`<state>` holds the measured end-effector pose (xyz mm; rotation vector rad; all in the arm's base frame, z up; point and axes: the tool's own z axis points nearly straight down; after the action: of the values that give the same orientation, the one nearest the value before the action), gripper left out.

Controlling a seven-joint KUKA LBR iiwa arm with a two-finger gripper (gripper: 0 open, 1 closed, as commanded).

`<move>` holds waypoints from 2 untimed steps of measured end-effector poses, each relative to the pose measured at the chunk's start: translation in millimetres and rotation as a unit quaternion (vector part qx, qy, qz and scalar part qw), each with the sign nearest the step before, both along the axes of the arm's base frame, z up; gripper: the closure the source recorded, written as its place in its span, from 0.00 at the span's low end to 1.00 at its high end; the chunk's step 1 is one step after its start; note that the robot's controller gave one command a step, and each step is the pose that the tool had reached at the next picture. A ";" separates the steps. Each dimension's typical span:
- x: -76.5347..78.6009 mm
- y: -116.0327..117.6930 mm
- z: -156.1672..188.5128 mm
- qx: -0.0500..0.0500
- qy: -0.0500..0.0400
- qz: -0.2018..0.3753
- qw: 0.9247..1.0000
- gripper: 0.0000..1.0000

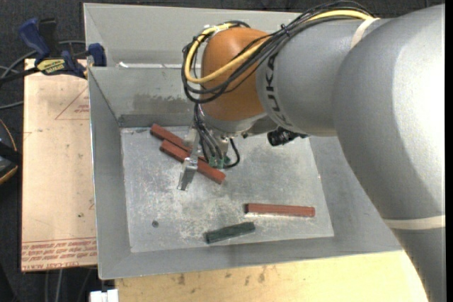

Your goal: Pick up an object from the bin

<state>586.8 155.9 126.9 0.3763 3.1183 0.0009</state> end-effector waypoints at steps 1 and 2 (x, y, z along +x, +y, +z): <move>10.8 -3.0 -45.0 0.005 -0.012 -0.043 0.999 0.00; 7.2 -4.5 -41.6 0.002 -0.006 -0.045 0.999 1.00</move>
Offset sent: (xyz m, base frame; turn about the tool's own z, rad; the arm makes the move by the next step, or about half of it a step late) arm 0.0017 -0.0001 -0.0569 0.1806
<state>594.0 151.4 85.3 0.5133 3.0874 0.0102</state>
